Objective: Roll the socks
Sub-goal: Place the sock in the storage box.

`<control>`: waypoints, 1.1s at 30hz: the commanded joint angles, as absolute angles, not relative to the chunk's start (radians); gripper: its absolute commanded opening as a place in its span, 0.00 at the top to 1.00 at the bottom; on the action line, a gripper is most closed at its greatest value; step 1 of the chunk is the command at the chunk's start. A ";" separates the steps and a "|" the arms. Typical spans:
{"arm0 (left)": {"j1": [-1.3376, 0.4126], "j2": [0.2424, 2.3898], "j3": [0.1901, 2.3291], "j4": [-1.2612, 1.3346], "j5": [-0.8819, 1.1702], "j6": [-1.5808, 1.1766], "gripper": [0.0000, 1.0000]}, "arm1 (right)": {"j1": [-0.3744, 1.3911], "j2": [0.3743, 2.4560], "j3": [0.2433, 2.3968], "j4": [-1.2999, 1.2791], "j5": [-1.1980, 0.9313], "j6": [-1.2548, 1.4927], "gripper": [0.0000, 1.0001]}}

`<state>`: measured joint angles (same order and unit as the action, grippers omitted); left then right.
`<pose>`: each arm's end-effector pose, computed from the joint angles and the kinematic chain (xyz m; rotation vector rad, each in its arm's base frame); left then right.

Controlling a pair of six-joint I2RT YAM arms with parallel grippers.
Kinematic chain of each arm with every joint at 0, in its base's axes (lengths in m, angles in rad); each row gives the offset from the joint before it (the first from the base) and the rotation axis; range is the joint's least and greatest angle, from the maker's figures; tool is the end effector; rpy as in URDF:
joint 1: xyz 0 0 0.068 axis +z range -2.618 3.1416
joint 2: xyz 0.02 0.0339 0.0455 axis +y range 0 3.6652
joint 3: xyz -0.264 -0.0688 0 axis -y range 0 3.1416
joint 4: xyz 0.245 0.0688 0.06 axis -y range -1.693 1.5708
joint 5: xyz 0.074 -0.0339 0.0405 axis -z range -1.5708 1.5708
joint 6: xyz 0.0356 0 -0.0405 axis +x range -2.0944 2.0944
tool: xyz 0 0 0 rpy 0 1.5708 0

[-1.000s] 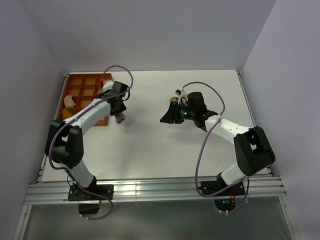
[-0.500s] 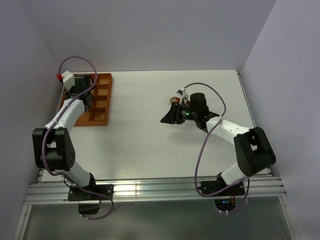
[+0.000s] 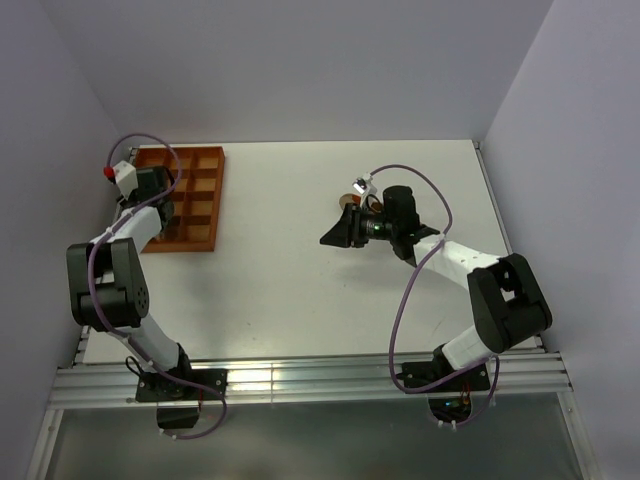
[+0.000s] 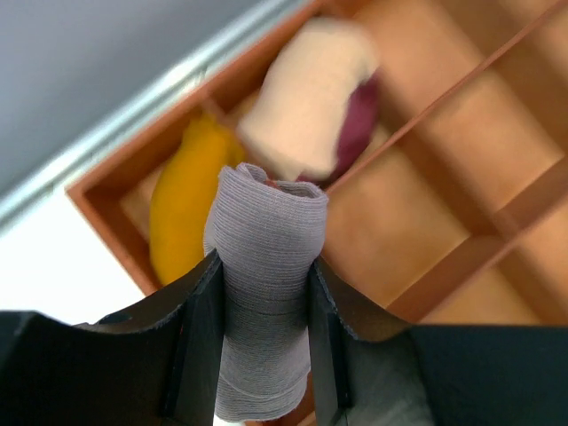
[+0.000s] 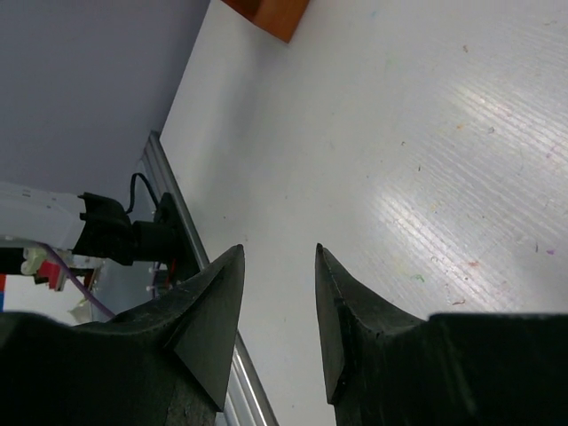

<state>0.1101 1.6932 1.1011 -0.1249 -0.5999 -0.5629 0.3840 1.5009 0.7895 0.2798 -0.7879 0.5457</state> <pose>0.3625 0.0603 0.2206 -0.9973 1.9333 0.4293 0.2838 0.1419 0.2209 -0.3809 2.1015 1.3594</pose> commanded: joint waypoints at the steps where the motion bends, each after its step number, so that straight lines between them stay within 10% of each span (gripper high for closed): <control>1: 0.115 1.655 1.055 -0.090 -0.620 -0.627 1.00 | 0.373 1.482 0.772 0.385 -0.845 0.583 0.55; 33: 0.063 1.655 0.966 0.172 -0.750 -0.568 1.00 | 0.356 1.528 0.732 0.541 -0.922 0.681 0.56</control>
<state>0.0662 1.6405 0.9489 0.1097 -0.7006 -0.6155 0.3656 1.5234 0.7437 0.4732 -0.8906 0.6651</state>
